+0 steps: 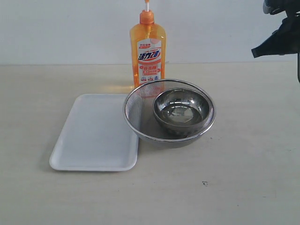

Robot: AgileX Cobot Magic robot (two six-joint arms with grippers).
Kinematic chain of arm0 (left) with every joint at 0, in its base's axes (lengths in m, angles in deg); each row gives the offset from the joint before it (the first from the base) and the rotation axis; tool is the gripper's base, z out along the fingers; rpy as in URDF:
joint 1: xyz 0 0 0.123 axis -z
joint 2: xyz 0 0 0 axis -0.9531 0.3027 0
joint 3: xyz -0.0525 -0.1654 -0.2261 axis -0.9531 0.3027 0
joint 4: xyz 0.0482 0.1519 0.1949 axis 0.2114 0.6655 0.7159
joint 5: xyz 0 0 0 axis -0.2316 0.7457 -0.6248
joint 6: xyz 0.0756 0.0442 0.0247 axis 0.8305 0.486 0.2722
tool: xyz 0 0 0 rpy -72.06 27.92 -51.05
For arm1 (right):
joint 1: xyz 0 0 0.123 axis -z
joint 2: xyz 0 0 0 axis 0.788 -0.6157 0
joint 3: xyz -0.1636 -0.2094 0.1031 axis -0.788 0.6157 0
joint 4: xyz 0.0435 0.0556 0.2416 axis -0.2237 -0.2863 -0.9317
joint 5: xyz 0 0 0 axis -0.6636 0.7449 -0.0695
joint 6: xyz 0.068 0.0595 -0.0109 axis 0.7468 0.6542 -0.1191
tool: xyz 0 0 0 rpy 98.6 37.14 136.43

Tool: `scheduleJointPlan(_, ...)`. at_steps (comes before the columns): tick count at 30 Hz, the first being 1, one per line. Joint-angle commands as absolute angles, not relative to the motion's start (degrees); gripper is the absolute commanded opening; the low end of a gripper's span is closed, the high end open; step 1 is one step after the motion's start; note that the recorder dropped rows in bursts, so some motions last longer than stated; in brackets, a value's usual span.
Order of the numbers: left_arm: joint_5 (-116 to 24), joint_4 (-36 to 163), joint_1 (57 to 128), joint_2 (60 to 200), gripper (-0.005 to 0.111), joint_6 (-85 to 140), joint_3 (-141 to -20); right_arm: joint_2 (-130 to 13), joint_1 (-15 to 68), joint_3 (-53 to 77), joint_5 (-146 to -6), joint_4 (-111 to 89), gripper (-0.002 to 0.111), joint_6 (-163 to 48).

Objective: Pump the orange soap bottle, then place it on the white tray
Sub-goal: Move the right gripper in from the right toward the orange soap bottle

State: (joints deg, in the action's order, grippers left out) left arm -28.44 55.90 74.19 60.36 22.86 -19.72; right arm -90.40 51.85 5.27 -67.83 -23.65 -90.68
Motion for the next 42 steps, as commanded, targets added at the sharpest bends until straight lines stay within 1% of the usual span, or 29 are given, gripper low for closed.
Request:
scheduleJointPlan(1,-28.5,56.0,74.1,60.3,0.005,23.1,-19.6,-90.9,50.6,4.9,-67.5,-32.9,0.000,-98.0)
scheduleJointPlan(7,-28.5,56.0,74.1,60.3,0.005,23.1,-19.6,-92.5,46.0,4.4,-69.1,-48.1,0.000,-113.2)
scheduleJointPlan(13,-28.5,56.0,74.1,60.3,0.005,23.1,-19.6,-95.6,42.8,-0.8,-63.0,-58.3,0.000,-128.1)
scheduleJointPlan(14,-28.5,56.0,74.1,60.3,0.005,23.1,-19.6,-96.2,42.8,-2.0,-61.4,-62.3,0.000,-131.7)
scheduleJointPlan(17,-28.5,56.0,74.1,60.3,0.005,23.1,-19.6,-99.1,42.9,-6.7,-49.1,-81.4,0.000,-153.3)
scheduleJointPlan(19,-28.5,56.0,74.1,60.3,0.005,23.1,-19.6,-99.8,42.9,-7.7,-44.9,-92.3,0.000,-162.2)
scheduleJointPlan(21,-28.5,56.0,74.1,60.3,0.005,23.1,-19.6,-100.4,43.7,-7.8,-41.5,-97.6,0.000,-170.2)
scheduleJointPlan(23,-28.5,56.0,74.1,60.3,0.005,23.1,-19.6,-101.2,45.1,-7.9,-36.8,-98.3,0.000,-172.2)
scheduleJointPlan(25,-28.5,56.0,74.1,60.3,0.005,23.1,-19.6,-103.4,48.6,-8.3,-25.4,-101.6,0.000,-172.2)
scheduleJointPlan(29,-28.5,56.0,74.1,60.3,0.005,23.1,-19.6,-109.7,57.0,-8.3,-7.2,-111.0,0.000,-173.9)
scheduleJointPlan(31,-28.5,56.0,74.1,60.3,0.005,23.1,-19.6,-112.2,59.4,-8.4,-6.0,-111.0,0.000,-174.2)
scheduleJointPlan(33,-28.5,56.0,74.1,60.3,0.005,23.1,-19.6,-113.6,59.8,-9.1,-6.0,-111.0,0.000,-174.1)
scheduleJointPlan(39,-28.5,56.0,74.1,60.3,0.005,23.1,-19.6,-117.4,59.2,-13.2,-6.0,-110.7,0.000,-173.9)
scheduleJointPlan(42,-28.5,56.0,74.1,60.3,0.005,23.1,-19.6,-118.9,58.7,-16.4,-6.0,-107.1,0.000,-171.7)
